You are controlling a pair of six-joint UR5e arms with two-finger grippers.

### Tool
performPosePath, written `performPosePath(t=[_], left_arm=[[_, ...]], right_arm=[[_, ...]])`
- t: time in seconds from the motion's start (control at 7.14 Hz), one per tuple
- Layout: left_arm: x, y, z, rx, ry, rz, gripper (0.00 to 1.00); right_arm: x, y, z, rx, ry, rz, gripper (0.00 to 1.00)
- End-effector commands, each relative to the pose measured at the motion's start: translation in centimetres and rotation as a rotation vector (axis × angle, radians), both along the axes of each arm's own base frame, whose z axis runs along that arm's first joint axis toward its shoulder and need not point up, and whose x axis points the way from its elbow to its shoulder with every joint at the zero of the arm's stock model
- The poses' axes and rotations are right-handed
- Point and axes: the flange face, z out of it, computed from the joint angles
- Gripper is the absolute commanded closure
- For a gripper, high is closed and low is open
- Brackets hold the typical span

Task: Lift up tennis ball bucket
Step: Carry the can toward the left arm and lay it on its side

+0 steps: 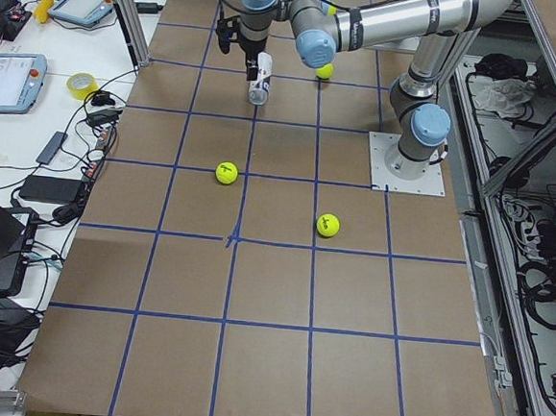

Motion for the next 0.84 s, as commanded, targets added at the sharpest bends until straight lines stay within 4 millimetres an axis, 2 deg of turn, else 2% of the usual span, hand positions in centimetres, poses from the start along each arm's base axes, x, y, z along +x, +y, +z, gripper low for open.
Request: performPosePath(t=[0.0, 0.14, 0.28, 0.42, 0.56, 0.7], left_arm=[[-1.7, -2.0, -6.6, -0.016, 0.126, -0.027, 0.00], [-1.7, -3.0, -9.2, 0.000, 0.138, -0.030, 0.00], [-2.7, -3.6, -11.8, 0.033, 0.145, -0.047, 0.00], [-4.5, -4.3, -14.0, 0.021, 0.146, -0.080, 0.00], [-7.1, -3.8, -17.1, 0.068, 0.190, -0.116, 0.00], [-7.9, -3.5, -18.9, 0.104, 0.199, -0.124, 0.00]], right_arm=[[-6.8, 1.2, 2.8, 0.036, 0.072, -0.283, 0.00], [-7.4, 1.8, 3.3, 0.034, 0.129, -0.425, 0.00], [-7.9, 2.5, 3.5, 0.027, 0.161, -0.557, 0.00], [-9.0, 2.4, 3.5, -0.002, 0.202, -0.612, 0.00], [-8.9, 2.8, 3.5, 0.009, 0.211, -0.648, 0.00], [-9.2, 2.9, 4.3, -0.020, 0.197, -0.747, 0.00]])
